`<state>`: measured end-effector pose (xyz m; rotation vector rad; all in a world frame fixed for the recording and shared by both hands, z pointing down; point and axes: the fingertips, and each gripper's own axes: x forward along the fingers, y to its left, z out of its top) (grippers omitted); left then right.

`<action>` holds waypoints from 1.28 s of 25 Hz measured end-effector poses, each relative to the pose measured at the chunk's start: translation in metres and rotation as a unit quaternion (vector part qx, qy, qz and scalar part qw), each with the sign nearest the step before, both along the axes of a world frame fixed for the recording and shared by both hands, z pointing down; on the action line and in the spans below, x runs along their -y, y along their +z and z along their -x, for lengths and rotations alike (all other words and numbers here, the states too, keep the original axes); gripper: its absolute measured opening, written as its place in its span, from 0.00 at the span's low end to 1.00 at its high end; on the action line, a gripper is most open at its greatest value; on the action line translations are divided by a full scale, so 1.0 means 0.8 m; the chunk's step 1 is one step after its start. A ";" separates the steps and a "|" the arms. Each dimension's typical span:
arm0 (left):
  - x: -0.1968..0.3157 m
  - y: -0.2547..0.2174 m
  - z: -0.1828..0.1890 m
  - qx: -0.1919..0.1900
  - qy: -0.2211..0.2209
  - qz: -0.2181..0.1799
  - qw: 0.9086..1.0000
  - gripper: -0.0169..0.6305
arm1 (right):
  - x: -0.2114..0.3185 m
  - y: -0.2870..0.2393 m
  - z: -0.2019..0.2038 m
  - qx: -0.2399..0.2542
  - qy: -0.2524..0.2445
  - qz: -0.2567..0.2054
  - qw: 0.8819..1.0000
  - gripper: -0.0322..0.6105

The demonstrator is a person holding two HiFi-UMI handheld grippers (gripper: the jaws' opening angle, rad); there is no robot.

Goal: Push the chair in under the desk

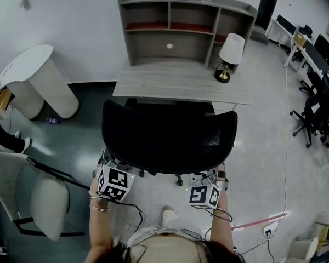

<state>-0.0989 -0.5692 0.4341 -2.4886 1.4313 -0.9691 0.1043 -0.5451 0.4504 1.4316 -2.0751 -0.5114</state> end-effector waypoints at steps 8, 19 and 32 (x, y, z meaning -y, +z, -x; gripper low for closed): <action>-0.002 0.001 -0.001 0.000 -0.004 0.000 1.000 0.27 | -0.001 0.001 -0.002 0.002 0.016 0.018 1.000 0.43; -0.002 0.001 0.000 0.000 -0.008 -0.002 1.000 0.27 | 0.001 0.002 -0.003 -0.005 0.040 0.041 0.998 0.43; -0.002 0.002 0.001 0.022 -0.005 -0.037 0.999 0.27 | -0.003 0.001 -0.005 -0.033 0.059 0.020 0.998 0.43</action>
